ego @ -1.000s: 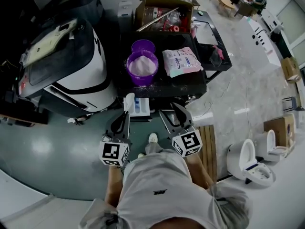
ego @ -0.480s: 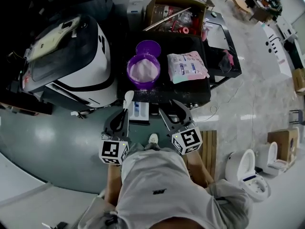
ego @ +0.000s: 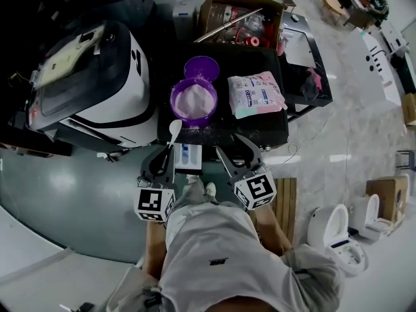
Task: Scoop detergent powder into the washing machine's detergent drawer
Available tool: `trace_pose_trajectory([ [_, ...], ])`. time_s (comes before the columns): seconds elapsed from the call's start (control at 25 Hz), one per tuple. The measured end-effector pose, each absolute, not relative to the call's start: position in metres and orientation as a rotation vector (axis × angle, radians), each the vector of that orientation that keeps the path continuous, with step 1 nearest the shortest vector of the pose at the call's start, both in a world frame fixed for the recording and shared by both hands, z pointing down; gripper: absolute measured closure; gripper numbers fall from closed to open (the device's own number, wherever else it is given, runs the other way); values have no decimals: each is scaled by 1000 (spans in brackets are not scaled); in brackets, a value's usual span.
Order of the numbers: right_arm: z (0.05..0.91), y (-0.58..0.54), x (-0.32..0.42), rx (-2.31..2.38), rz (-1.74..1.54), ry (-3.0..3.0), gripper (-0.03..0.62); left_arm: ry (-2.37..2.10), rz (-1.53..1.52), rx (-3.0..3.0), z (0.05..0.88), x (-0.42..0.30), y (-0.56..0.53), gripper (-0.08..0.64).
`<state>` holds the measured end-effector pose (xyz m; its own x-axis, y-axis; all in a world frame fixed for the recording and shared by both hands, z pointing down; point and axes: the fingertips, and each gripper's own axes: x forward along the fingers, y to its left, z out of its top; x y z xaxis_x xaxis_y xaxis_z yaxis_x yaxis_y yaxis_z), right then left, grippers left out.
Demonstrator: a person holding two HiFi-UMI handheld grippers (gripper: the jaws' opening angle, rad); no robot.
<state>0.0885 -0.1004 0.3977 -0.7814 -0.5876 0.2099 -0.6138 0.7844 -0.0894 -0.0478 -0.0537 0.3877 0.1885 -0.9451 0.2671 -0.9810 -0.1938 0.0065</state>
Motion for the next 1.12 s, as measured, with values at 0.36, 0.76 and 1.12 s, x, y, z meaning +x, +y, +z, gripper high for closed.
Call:
trace_pose_trajectory([
  [0.36, 406, -131, 73, 965, 230, -2766, 403, -1818, 304, 2278, 402, -62, -88, 543],
  [0.76, 417, -176, 50, 1016, 231, -2695, 403, -1701, 388, 2295, 420, -86, -141, 543],
  [1.12, 427, -201, 37, 1092, 251, -2613, 403, -1543, 500, 2320, 436, -99, -179, 543],
])
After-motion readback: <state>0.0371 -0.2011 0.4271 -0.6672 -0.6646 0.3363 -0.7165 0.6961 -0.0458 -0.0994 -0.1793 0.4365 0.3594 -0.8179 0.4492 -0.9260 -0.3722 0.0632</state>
